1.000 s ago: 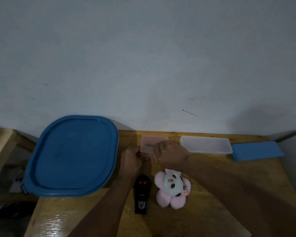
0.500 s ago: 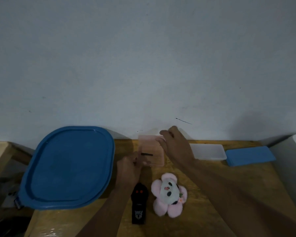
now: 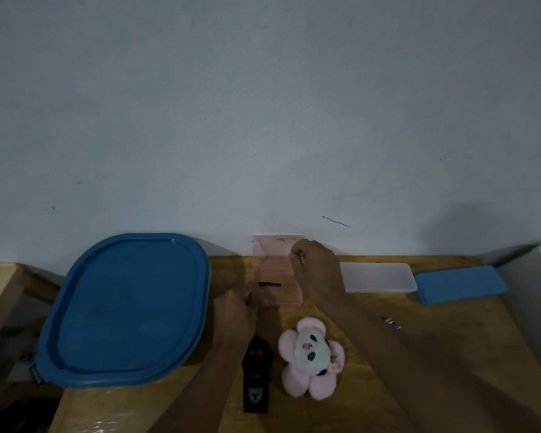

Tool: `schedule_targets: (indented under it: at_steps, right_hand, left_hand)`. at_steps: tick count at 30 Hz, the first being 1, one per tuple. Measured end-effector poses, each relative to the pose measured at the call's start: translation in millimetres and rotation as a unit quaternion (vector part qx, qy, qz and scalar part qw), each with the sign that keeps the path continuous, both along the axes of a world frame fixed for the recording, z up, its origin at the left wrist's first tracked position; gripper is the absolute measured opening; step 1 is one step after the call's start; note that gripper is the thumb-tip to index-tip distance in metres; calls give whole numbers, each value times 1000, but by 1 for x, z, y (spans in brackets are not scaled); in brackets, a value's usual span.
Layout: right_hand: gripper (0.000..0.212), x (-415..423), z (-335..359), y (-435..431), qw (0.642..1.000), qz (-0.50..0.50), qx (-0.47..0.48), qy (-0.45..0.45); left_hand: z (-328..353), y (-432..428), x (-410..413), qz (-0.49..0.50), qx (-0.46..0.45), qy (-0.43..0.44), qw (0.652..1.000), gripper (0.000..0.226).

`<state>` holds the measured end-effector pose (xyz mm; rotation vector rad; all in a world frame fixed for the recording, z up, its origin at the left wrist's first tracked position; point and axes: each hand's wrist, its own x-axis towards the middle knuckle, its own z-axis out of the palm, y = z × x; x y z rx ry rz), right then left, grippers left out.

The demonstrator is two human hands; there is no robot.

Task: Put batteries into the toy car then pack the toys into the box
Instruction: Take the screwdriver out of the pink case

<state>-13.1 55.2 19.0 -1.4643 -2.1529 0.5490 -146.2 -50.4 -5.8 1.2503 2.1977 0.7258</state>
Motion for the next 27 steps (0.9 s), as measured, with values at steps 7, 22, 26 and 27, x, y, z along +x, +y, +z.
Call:
schedule_targets:
  at_steps: [7, 22, 26, 27]
  right_hand:
    - [15, -1, -2, -7, 991, 96, -27, -87]
    - [16, -21, -5, -14, 936, 195, 7, -293]
    - [21, -20, -4, -15, 955, 179, -27, -234]
    - [20, -18, -3, -16, 959, 172, -33, -223]
  left_hand:
    - [1, 0, 0, -4, 3, -6, 1000, 27]
    - [9, 0, 0, -11, 22, -27, 999, 27]
    - [11, 0, 0, -17, 0, -9, 1000, 35]
    - [12, 0, 1, -18, -9, -8, 1000, 39]
